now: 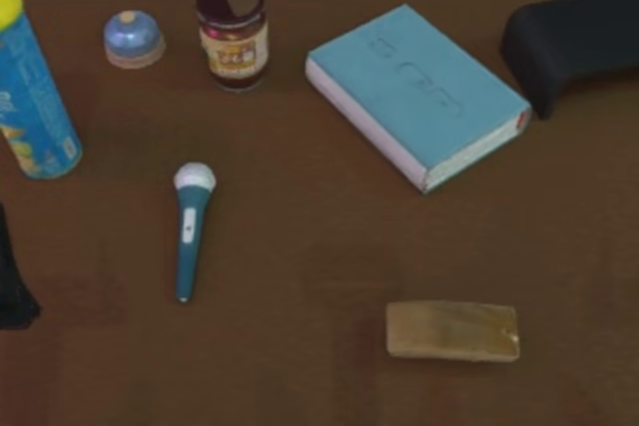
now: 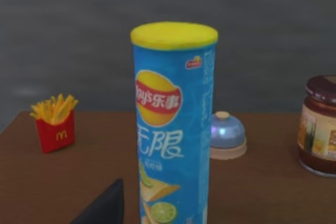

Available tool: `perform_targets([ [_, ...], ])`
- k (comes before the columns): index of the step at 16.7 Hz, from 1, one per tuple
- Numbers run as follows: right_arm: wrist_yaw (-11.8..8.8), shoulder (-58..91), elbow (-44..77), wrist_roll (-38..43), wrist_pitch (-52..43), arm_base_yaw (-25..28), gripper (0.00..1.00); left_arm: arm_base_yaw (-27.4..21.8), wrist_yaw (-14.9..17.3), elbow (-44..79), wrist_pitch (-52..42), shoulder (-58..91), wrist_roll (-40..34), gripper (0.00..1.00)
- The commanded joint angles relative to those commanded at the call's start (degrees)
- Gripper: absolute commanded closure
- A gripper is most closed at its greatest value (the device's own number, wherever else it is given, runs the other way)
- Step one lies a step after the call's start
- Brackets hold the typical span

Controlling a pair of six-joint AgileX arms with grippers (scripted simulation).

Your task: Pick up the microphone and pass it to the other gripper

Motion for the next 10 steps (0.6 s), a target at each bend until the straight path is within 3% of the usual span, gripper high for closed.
perform_targets([
  [5, 0.0, 0.0, 0.0, 0.0, 0.0, 0.0, 0.0, -1.21, 0.02, 3.35, -2.11, 3.59, -1.03, 0.0],
  [10, 0.0, 0.0, 0.0, 0.0, 0.0, 0.0, 0.0, -5.85, -0.44, 16.85, -11.8, 21.47, -5.37, 0.0],
])
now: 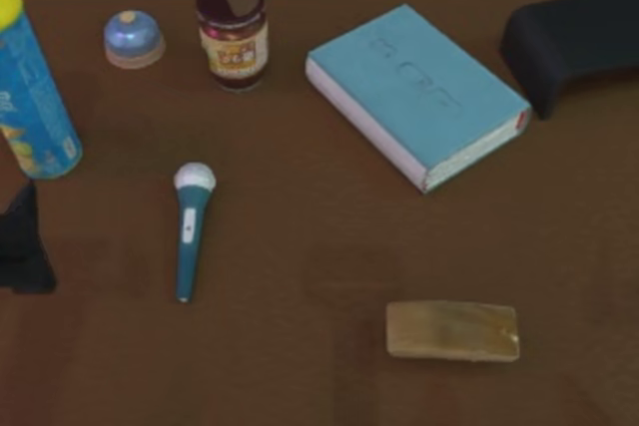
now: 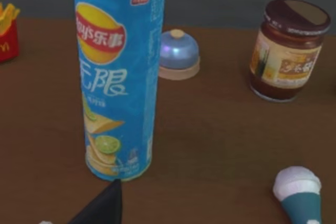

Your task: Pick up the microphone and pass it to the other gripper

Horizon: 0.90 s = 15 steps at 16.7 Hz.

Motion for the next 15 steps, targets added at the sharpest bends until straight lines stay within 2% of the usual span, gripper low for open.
perform_targets([
  [10, 0.0, 0.0, 0.0, 0.0, 0.0, 0.0, 0.0, -12.29, -1.28, 33.47, -28.21, 56.98, -11.37, 0.0],
  [15, 0.0, 0.0, 0.0, 0.0, 0.0, 0.0, 0.0, -16.81, -1.51, 46.83, -37.14, 75.32, -15.63, 0.0],
])
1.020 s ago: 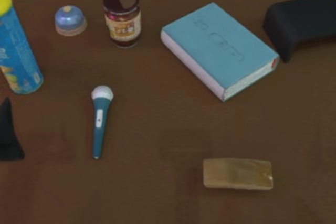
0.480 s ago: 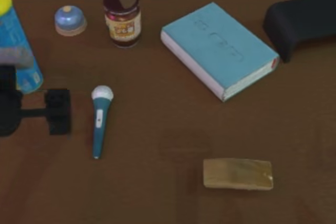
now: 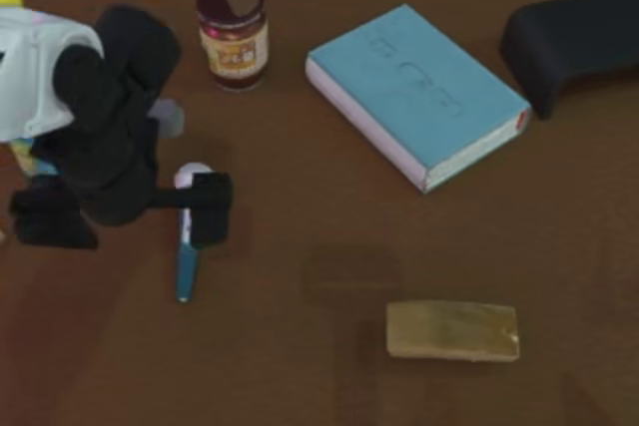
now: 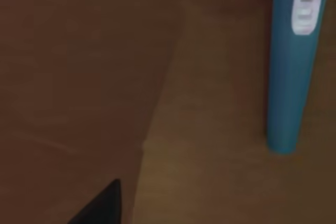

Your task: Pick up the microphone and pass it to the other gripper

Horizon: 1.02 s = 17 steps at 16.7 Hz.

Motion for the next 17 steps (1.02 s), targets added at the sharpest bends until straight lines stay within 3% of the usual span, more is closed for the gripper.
perform_targets([
  [11, 0.0, 0.0, 0.0, 0.0, 0.0, 0.0, 0.0, -1.34, -0.06, 4.74, -1.6, 6.01, -1.39, 0.0],
  [17, 0.0, 0.0, 0.0, 0.0, 0.0, 0.0, 0.0, -1.06, 0.01, -0.56, 12.56, 14.31, -0.89, 0.0],
])
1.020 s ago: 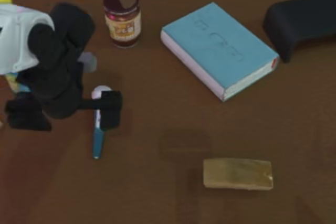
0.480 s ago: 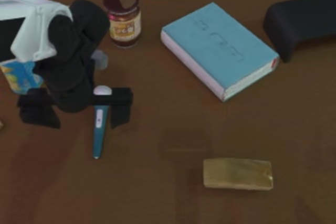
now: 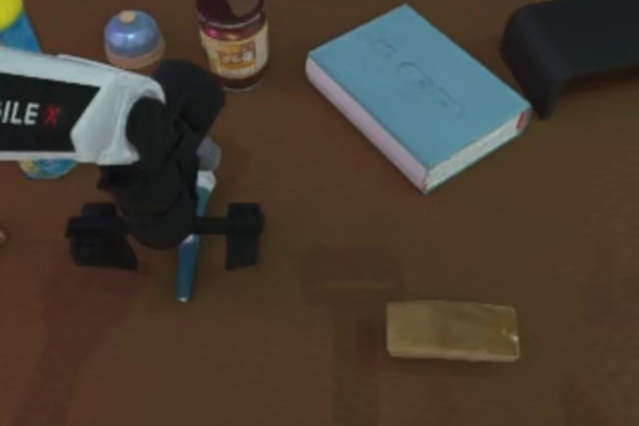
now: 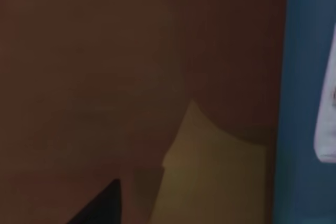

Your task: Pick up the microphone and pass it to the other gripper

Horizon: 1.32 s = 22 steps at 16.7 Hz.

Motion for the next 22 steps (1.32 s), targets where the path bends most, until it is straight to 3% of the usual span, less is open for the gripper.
perform_targets([
  [3, 0.0, 0.0, 0.0, 0.0, 0.0, 0.0, 0.0, 0.14, 0.04, -2.21, 5.43, 3.55, 0.2, 0.0],
  [8, 0.0, 0.0, 0.0, 0.0, 0.0, 0.0, 0.0, 0.16, 0.04, -2.5, 6.08, 4.06, 0.22, 0.0],
  [21, 0.0, 0.0, 0.0, 0.0, 0.0, 0.0, 0.0, 0.16, 0.04, -2.5, 6.08, 4.06, 0.22, 0.98],
  [22, 0.0, 0.0, 0.0, 0.0, 0.0, 0.0, 0.0, 0.16, 0.04, -2.5, 6.08, 4.06, 0.22, 1.0],
])
